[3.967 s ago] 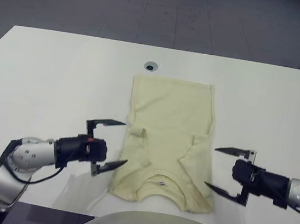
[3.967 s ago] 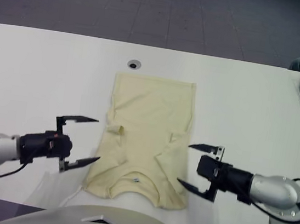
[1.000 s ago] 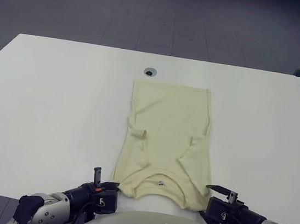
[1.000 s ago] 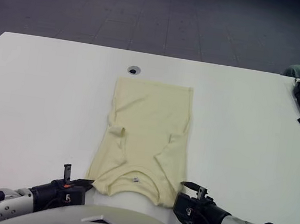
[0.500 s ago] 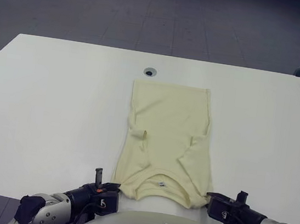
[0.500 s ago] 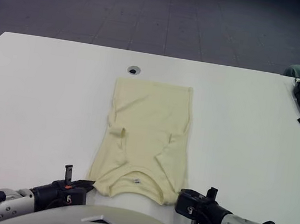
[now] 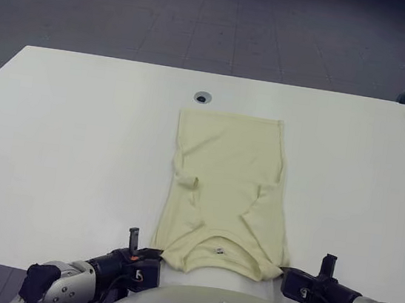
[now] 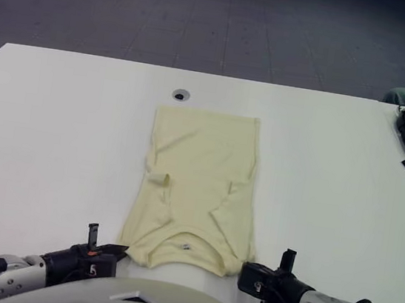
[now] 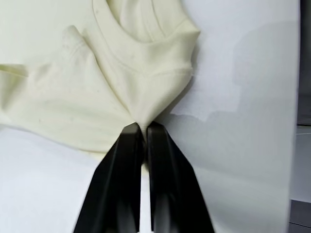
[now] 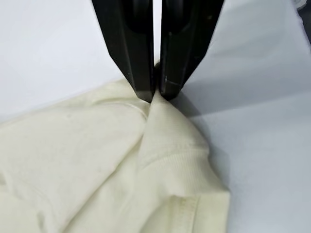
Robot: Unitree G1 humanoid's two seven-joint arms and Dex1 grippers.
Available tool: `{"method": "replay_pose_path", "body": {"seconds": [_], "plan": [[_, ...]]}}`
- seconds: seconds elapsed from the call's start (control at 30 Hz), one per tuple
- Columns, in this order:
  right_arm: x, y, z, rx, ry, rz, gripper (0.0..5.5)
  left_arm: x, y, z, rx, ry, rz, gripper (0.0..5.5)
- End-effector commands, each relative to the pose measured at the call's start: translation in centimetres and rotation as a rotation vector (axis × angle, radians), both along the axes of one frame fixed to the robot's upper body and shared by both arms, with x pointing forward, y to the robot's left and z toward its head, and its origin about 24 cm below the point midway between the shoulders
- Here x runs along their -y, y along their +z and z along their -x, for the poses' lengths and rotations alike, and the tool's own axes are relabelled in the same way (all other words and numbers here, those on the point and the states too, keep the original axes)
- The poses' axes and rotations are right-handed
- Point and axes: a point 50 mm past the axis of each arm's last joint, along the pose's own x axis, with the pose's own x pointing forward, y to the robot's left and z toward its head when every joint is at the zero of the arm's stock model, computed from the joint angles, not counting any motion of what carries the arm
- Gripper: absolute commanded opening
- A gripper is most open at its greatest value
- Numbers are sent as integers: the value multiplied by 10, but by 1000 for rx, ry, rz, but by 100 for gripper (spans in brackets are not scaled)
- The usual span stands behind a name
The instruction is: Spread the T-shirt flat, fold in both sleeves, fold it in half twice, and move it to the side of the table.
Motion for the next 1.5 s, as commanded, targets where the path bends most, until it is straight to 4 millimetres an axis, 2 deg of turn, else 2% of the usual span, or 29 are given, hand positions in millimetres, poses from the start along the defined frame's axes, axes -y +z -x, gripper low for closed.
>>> {"method": "replay_pose_path", "body": {"seconds": [0.03,0.27,0.4,0.63,0.87,1.03,1.2,1.37,1.5], "plan": [[2,6,10,-91,75,2,0,-5,16,-3,-13,-62,37,1],[1,38,21,-184,310,-68,0,-23,49,1,-141,-252,102,1],[5,53,10,-175,351,-83,0,-27,71,-3,-206,-322,199,1],[14,87,-9,-123,409,-35,0,-39,91,-20,-314,-386,247,1],[9,128,-27,-104,458,-87,0,-45,102,-39,-346,-386,283,1],[9,145,-53,-113,468,-129,0,-41,108,-52,-344,-392,327,1],[13,142,-94,-79,467,-74,0,-42,101,-90,-288,-348,314,1],[20,131,-138,1,430,-69,0,-45,99,-148,-118,-245,278,1],[19,117,-182,55,366,-49,0,-42,89,-200,50,-151,205,1]]}}
